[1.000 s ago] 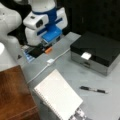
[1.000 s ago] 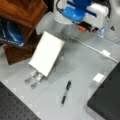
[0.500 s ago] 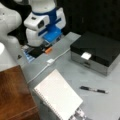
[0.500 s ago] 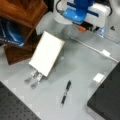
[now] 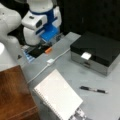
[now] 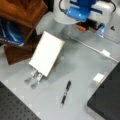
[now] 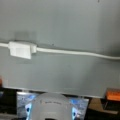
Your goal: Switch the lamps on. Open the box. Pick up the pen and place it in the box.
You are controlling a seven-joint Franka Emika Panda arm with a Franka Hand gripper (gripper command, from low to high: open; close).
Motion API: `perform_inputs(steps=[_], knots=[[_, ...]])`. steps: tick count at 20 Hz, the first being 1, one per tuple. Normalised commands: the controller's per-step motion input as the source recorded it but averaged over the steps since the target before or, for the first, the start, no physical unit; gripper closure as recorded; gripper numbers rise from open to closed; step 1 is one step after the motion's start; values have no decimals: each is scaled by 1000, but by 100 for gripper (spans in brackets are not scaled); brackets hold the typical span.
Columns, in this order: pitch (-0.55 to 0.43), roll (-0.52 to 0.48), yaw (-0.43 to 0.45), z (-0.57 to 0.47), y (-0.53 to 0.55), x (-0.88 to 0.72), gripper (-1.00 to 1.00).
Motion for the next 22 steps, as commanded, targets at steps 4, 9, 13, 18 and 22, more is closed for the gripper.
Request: perform_inputs(steps=[4,9,13,18,22], knots=[[-161,61,-111,-285,240,-467,-100],[-147,79,-99,-236,386,-445,-100],[-144,18,-67,-130,328,-399,-100],[-157,-24,-101,-161,197,-367,-100],[-145,-27,-121,-255,126,-403,-100]])
